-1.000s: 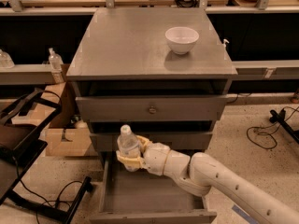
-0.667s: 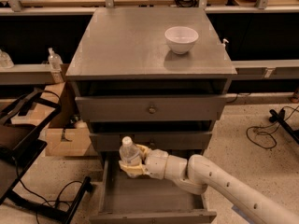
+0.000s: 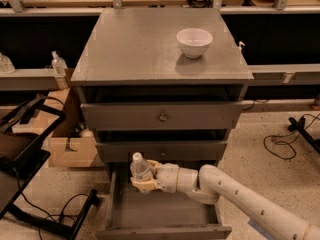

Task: Place blue plastic bottle into bottom drawer

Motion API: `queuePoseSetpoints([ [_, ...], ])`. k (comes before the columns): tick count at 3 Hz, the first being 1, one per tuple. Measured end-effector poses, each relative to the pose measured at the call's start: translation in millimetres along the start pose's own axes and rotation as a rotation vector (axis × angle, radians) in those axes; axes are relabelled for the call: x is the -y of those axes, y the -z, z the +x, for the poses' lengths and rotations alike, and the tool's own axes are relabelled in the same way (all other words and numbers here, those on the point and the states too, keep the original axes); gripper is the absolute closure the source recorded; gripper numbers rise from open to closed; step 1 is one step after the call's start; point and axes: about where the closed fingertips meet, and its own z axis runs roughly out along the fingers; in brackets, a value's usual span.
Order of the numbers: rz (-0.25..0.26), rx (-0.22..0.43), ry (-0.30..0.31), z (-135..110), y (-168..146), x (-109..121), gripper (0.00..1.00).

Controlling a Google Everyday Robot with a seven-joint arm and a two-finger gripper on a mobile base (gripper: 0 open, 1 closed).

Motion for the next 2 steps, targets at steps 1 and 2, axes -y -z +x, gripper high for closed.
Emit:
queuePoseSetpoints([
  [1,0.011,0.021,0.004,36.5,-11.8,17.7,1.0],
  [2,-0.05,0.027,0.015,84.4,-28.1,34.3,1.0],
])
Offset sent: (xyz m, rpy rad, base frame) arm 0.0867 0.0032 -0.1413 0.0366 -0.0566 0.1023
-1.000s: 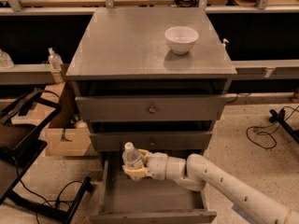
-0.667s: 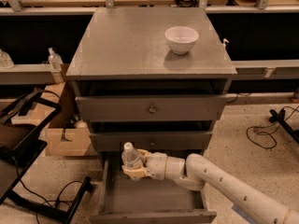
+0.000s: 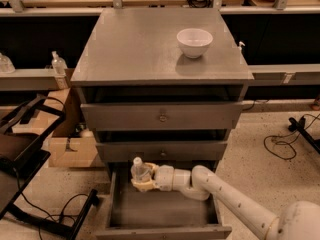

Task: Place blue plastic bottle into bottom drawer

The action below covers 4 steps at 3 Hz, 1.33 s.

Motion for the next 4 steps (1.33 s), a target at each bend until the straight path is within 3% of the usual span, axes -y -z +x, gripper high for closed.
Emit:
queuePoseSetpoints([
  [1,-0.12,-0.01,0.005,51.1,-18.0,3.4,1.0],
  [2,-0.187,0.011,-0.008,92.0,-32.4,9.6,1.0],
  [4,-0.126,0.059,-0.056,167.5,-42.7,38.7,1.0],
])
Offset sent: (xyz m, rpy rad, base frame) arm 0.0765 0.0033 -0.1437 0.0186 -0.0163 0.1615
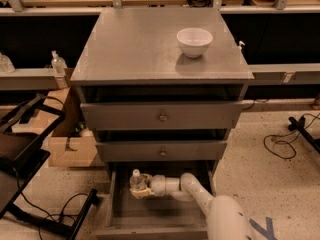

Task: Place blue plastic bottle into bottom drawer

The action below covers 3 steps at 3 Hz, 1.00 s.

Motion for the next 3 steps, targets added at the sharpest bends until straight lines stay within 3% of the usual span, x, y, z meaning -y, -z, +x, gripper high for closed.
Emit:
queuePoseSetpoints([
  [3,0.065,-0.048,-0.025,64.8,4.9,15.8,1.0],
])
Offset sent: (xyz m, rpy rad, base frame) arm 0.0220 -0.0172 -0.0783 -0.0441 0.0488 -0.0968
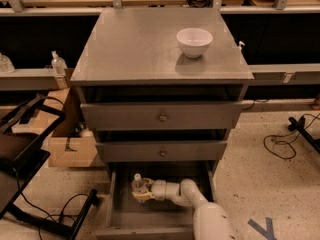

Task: Place blue plastic bottle into bottom drawer

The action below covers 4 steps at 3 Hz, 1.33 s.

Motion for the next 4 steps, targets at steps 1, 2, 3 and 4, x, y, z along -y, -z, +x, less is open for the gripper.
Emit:
queuePoseSetpoints([
  [1,-0.002,-0.001,0.0,1.4,-2.3,-0.7,0.85],
  [2,-0.006,-0.001,-0.001,1.3,-5.0,-1.9,0.62],
  [3,-0.01,0.001,-0.002,1.2,-7.6,-3.2,0.39],
  [4,-0.014,0.002,-0.003,1.1,-10.2,-4.4,0.15],
])
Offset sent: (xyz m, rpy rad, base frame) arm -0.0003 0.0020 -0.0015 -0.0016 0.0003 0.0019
